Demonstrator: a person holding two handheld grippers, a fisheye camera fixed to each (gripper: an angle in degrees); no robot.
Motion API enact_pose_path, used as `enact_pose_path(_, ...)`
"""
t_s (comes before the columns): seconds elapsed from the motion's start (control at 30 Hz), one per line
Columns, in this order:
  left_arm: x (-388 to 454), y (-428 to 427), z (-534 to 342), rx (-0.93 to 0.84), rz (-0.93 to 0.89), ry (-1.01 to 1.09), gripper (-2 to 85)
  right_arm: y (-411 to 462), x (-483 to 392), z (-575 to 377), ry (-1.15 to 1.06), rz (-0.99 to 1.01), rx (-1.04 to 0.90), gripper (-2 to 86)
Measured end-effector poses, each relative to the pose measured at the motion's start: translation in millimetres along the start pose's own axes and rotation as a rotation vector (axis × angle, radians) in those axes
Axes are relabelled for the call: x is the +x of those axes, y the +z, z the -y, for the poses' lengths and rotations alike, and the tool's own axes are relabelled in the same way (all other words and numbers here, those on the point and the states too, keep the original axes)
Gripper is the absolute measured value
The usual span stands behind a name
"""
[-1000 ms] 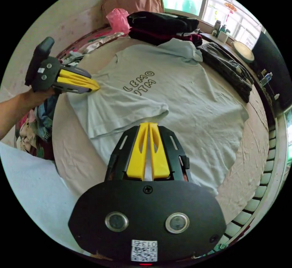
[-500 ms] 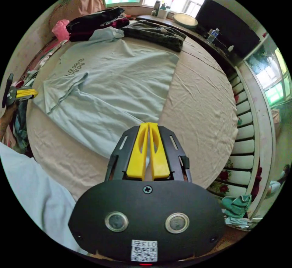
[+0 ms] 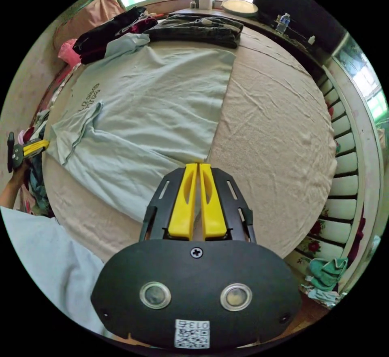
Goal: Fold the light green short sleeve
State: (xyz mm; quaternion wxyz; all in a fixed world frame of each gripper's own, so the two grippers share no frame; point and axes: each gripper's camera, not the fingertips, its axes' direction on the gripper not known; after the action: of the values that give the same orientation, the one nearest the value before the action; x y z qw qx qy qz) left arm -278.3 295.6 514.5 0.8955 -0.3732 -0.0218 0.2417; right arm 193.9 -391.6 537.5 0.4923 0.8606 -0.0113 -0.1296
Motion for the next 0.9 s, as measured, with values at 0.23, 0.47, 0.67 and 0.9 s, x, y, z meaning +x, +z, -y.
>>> enact_pose_path(0.23,-17,-5,6,-0.037,-0.065,-0.072,-0.3,-21,38,-10,0.080,0.106,0.053,1.0)
enact_pose_path(0.47,-16,-18,54,0.071,-0.021,0.001,-0.3,-32,20,4,-0.097,0.054,0.128,0.6)
enact_pose_path(0.67,-34,2,76,0.025,-0.072,-0.018,-0.3,-22,36,15,-0.107,0.075,0.047,0.6)
enact_pose_path(0.9,-74,-1,128,0.118,-0.027,0.004,0.0,-51,92,85,-0.102,0.013,0.237,5.0)
